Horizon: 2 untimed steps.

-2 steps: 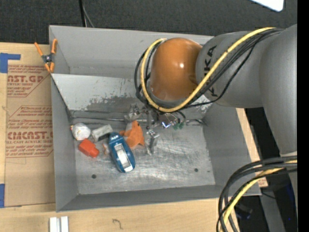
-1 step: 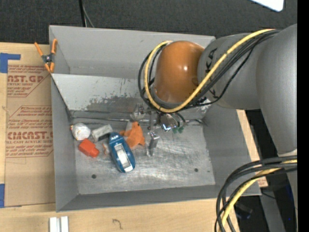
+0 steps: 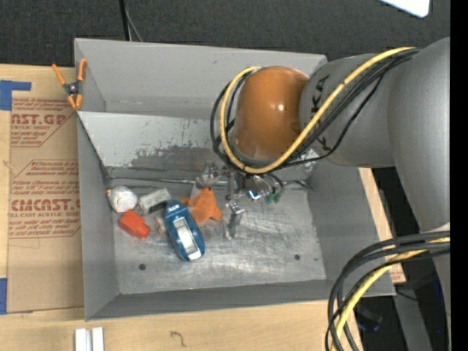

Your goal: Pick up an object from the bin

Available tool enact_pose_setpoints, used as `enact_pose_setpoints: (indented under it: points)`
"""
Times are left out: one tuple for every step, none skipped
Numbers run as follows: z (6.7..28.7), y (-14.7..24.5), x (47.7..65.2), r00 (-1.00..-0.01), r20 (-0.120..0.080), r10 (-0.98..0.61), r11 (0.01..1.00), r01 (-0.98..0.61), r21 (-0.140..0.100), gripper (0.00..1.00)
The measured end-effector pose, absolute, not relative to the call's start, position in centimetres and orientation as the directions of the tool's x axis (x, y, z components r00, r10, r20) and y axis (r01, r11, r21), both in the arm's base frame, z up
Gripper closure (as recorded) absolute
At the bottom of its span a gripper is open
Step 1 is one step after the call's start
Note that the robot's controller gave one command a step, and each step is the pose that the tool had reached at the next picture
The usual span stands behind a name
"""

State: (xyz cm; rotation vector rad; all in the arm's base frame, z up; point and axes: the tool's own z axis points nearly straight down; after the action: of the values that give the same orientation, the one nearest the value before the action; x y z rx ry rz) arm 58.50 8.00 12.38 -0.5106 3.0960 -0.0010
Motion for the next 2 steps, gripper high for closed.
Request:
enact_pose_setpoints:
  points:
    - [11.1,7.9,58.3,-0.824,-0.004,-0.567,0.824,-0.567,-0.001,0.0]
    - [13.4,8.1,58.9,-0.854,-0.002,-0.52,0.854,-0.52,0.002,0.0]
